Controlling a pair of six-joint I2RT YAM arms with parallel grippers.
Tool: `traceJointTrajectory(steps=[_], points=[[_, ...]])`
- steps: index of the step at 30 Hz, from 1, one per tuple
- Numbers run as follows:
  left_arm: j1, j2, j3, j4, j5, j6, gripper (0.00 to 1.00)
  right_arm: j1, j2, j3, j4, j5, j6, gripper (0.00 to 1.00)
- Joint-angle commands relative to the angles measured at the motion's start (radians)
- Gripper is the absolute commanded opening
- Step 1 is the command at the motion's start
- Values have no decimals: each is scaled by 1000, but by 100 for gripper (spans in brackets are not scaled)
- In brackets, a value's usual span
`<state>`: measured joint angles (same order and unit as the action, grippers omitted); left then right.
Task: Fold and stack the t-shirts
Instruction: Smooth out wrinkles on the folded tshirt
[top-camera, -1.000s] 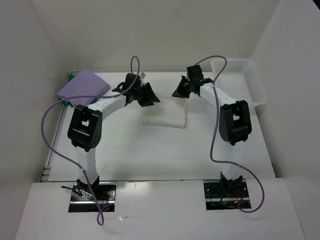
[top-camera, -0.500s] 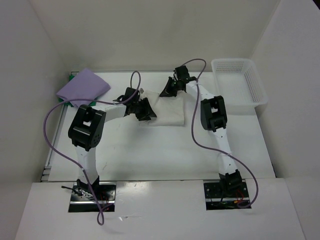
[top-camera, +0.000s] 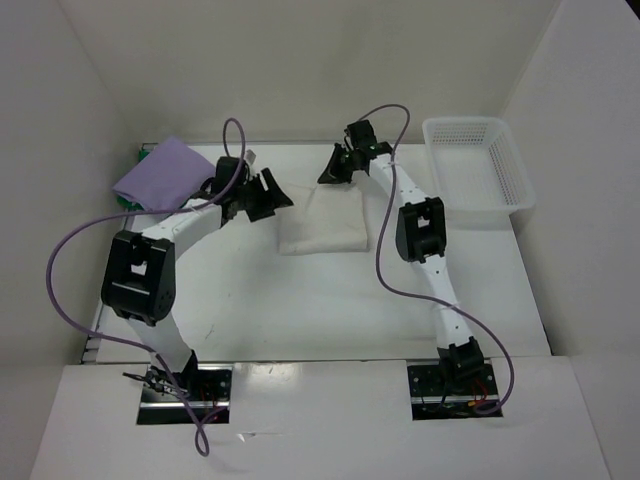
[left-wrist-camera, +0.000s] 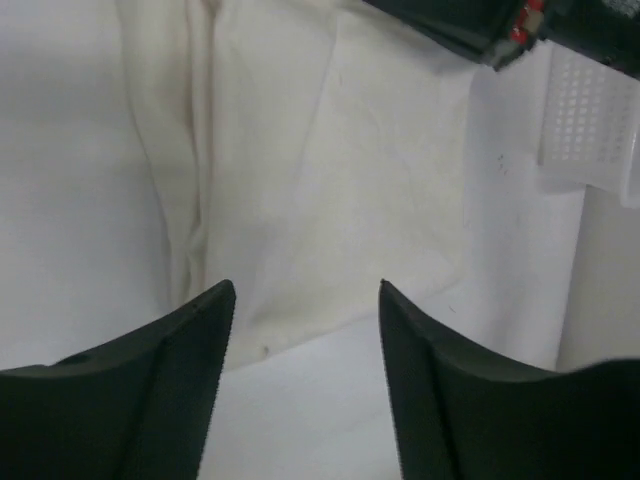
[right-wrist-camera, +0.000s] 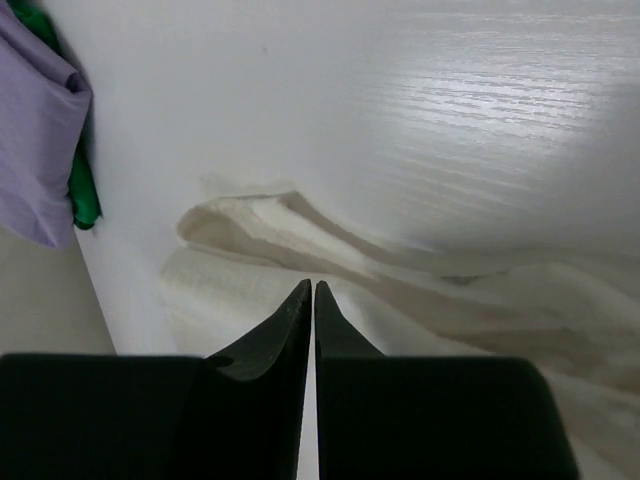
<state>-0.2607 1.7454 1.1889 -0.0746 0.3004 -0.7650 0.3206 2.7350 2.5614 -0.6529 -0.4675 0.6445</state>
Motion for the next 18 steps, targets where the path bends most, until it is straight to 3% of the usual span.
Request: traceJointTrajectory(steps=[1, 3, 6, 7, 9, 12, 15, 18], points=[[18, 66, 89, 12, 57, 20, 63, 11, -210, -68, -28, 68, -49, 9], [18, 124, 152, 38, 97, 3, 44, 11, -340, -270, 18, 69, -49, 9], [18, 186, 211, 38, 109, -10, 7, 0, -555, -557, 209, 26, 22, 6], [18, 200, 253, 38, 95, -10, 3, 0, -598, -725, 282, 26, 32, 4], [8, 251, 300, 38, 104, -10, 0, 0, -687, -914, 327, 6, 41, 2], [8, 354, 402, 50, 163, -19, 2, 0, -721, -1059, 352, 6, 32, 1], [8, 475, 526, 32, 180, -19, 4, -11, -745, -1170, 396, 7, 32, 1], [17, 532, 551, 21, 119, -19, 6, -38, -759, -1250, 415, 17, 32, 0]])
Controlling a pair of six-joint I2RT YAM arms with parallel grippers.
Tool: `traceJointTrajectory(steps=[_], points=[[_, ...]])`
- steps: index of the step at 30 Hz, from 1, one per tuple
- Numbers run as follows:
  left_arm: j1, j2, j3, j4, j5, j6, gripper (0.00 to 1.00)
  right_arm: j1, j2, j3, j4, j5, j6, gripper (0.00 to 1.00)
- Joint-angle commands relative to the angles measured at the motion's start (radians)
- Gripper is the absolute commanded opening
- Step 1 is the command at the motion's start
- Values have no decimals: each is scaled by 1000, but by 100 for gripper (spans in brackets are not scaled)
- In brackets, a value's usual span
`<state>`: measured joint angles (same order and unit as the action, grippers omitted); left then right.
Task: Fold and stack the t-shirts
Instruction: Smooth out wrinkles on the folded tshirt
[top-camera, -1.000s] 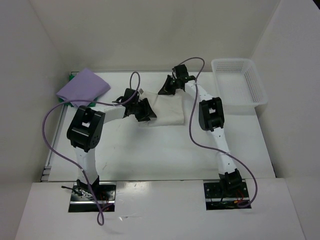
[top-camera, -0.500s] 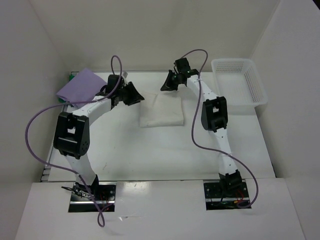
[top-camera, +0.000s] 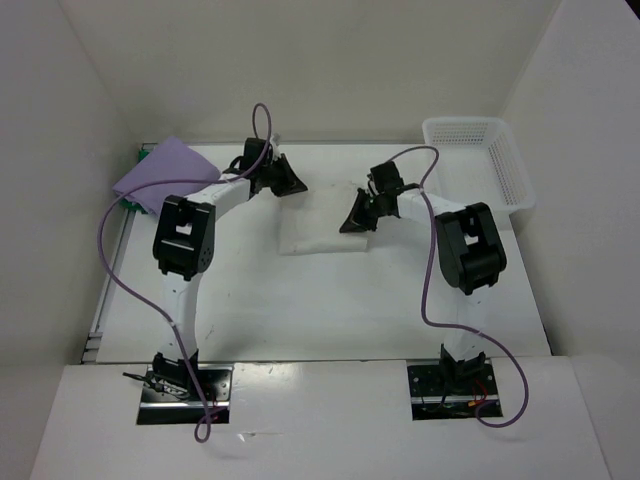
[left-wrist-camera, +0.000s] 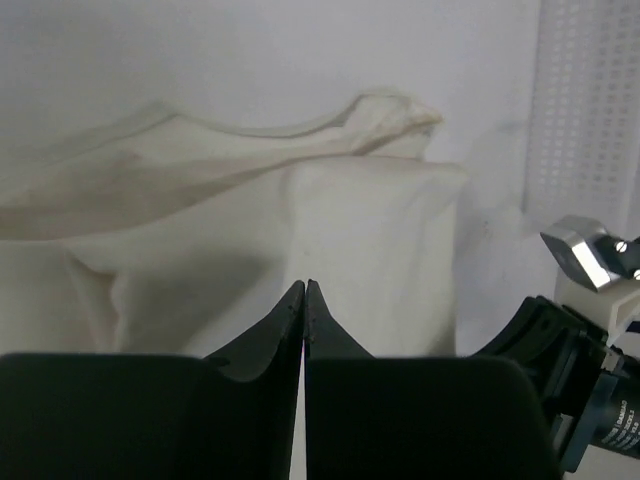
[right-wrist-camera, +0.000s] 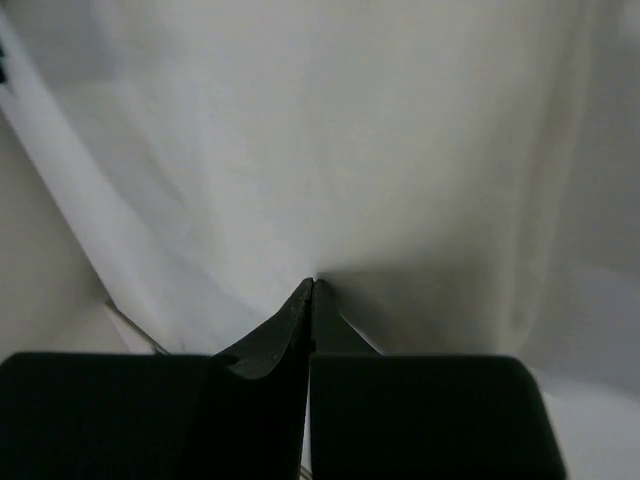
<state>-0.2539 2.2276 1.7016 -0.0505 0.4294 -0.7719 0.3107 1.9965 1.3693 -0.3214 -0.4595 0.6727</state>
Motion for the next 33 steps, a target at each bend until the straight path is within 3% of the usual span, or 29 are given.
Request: traceJointTrajectory(steps=[1, 9, 11, 12, 13, 16, 17, 20, 21, 26, 33], points=[[10, 50, 27, 7, -26, -12, 6, -28, -21, -76, 97, 8, 4, 0], [114, 79, -59, 18, -109, 22, 11, -70, -39, -164, 133, -8, 16, 0], [146, 50, -92, 46, -109, 22, 18, -70, -48, -174, 133, -8, 16, 0], [146, 12, -102, 61, -94, 22, 24, -70, -48, -174, 133, -8, 16, 0], [157, -12, -111, 78, -83, 22, 39, -70, -48, -174, 133, -8, 16, 0], [157, -123, -132, 117, -54, 32, 60, -70, -71, -151, 108, -18, 16, 0], [157, -184, -144, 117, -54, 33, 71, -70, -80, -136, 91, -5, 16, 1], [157, -293, -226, 94, -106, 77, 85, -70, -145, -127, 77, 5, 16, 12], [157, -315, -253, 93, -125, 89, 89, -70, -163, -118, 77, 5, 16, 20], [157, -362, -478, 113, -43, 109, 92, -70, -283, -118, 68, -4, 41, 41], [157, -264, -508, 113, 60, 140, 92, -70, -474, -156, 36, 5, 59, 54]])
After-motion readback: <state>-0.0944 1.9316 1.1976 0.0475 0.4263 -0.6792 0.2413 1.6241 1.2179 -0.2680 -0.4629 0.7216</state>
